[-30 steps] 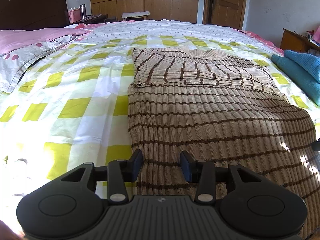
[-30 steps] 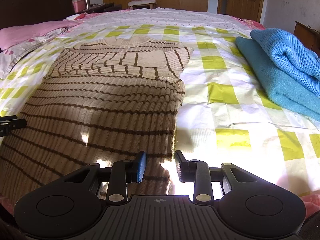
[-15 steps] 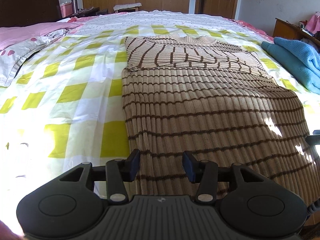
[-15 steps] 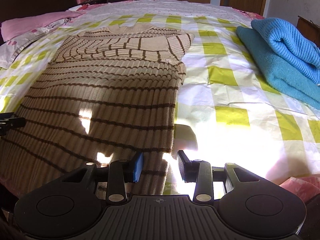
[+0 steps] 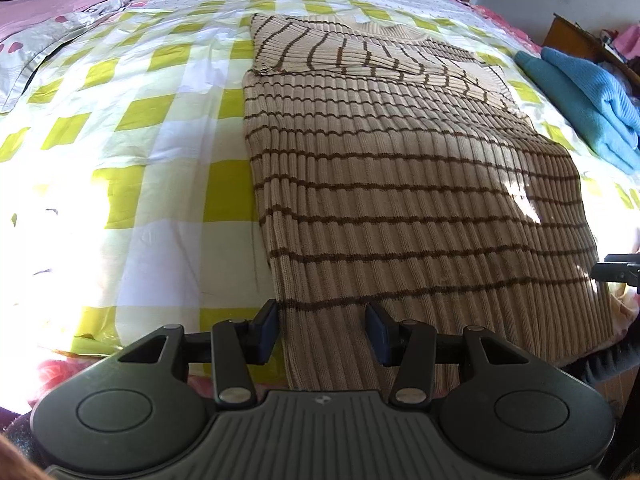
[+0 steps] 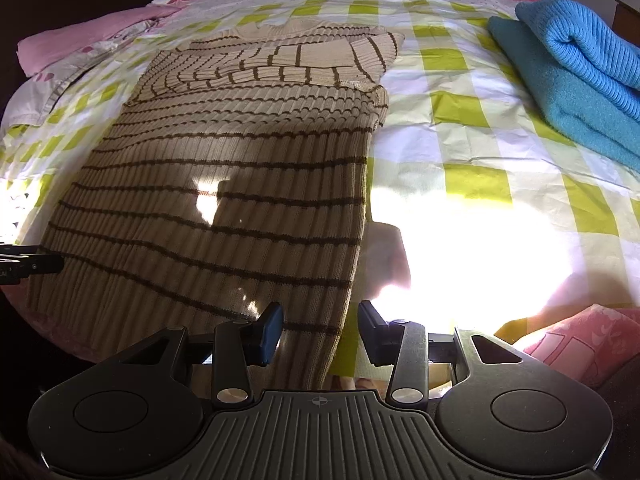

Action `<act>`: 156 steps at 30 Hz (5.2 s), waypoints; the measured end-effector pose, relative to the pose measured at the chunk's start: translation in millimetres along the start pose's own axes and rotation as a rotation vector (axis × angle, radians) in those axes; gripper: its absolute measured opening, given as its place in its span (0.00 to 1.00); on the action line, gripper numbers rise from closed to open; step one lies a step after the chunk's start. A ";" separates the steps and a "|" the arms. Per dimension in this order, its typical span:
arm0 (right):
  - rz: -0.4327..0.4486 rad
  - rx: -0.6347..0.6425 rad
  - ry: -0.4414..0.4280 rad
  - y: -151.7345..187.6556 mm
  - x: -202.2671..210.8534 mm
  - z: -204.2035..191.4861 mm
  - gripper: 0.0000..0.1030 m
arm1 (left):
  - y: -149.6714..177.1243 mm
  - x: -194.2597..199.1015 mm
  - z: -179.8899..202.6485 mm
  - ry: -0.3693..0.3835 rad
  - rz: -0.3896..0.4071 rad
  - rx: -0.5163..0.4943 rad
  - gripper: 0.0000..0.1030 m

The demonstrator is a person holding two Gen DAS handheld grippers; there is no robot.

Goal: Fold small clothes

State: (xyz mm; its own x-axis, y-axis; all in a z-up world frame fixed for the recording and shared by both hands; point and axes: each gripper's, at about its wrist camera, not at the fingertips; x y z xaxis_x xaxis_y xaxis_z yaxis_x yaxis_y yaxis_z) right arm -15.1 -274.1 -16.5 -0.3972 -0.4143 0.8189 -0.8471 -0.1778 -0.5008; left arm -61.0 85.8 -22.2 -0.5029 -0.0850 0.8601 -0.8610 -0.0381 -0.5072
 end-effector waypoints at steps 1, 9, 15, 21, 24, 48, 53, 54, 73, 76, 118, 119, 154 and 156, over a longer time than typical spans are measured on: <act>-0.008 -0.012 -0.003 1.5 1.1 1.8 0.40 | 0.5 0.0 2.0 0.001 -0.005 -0.012 0.50; -0.066 -0.091 -0.050 8.4 -2.7 13.7 0.41 | -0.5 -3.4 1.1 0.029 -0.037 -0.006 0.50; -0.072 -0.106 -0.110 9.7 -2.3 11.2 0.41 | -1.2 -4.0 1.3 0.036 -0.050 -0.003 0.50; -0.067 -0.172 -0.172 9.0 -4.8 18.2 0.17 | -3.3 -1.3 -4.9 0.067 -0.037 0.047 0.21; -0.028 -0.212 -0.228 9.1 1.8 23.8 0.10 | -5.8 3.4 -6.9 0.087 -0.013 0.064 0.14; 0.454 -0.431 -0.587 -83.7 43.1 58.4 0.09 | -101.8 23.6 -42.9 0.364 0.292 0.407 0.13; 0.509 -0.461 -0.592 -117.2 34.7 69.9 0.09 | -139.7 10.1 -48.5 0.371 0.336 0.449 0.13; 0.516 -0.464 -0.588 -124.0 32.0 72.2 0.09 | -146.9 6.9 -49.2 0.371 0.344 0.453 0.13; 0.494 -0.560 -0.437 -239.2 -79.1 112.8 0.07 | -249.1 -109.7 -68.6 0.278 0.304 0.578 0.13; 0.471 -0.563 -0.408 -243.5 -95.3 116.1 0.07 | -247.6 -124.6 -71.6 0.258 0.288 0.603 0.13; 0.366 -0.223 -0.025 -257.1 -123.5 82.4 0.32 | -205.8 -109.8 -35.9 -0.014 0.355 0.395 0.34; 0.355 -0.222 -0.018 -256.2 -127.4 83.5 0.32 | -203.5 -111.9 -36.7 -0.022 0.351 0.402 0.34; 0.417 -0.055 0.094 -263.1 -93.2 23.7 0.17 | -176.9 -97.1 -59.5 -0.034 0.318 0.508 0.40; 0.397 -0.020 0.049 -264.0 -99.0 5.1 0.17 | -170.2 -89.7 -59.4 -0.024 0.317 0.514 0.40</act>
State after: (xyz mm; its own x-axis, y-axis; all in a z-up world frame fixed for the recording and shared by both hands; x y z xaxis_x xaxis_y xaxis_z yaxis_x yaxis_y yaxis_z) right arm 249.7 -190.7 33.2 -0.7108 -0.4042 0.5756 -0.6312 0.0054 -0.7756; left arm 126.2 159.1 -9.8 -0.7219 -0.1931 0.6645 -0.5196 -0.4829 -0.7049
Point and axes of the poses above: each gripper's, at about its wrist camera, not at the fingertips, and x roughly against the way its jaws point, z to its right, y to its underside, and after that the axes turned 12 degrees about -y, right-handed
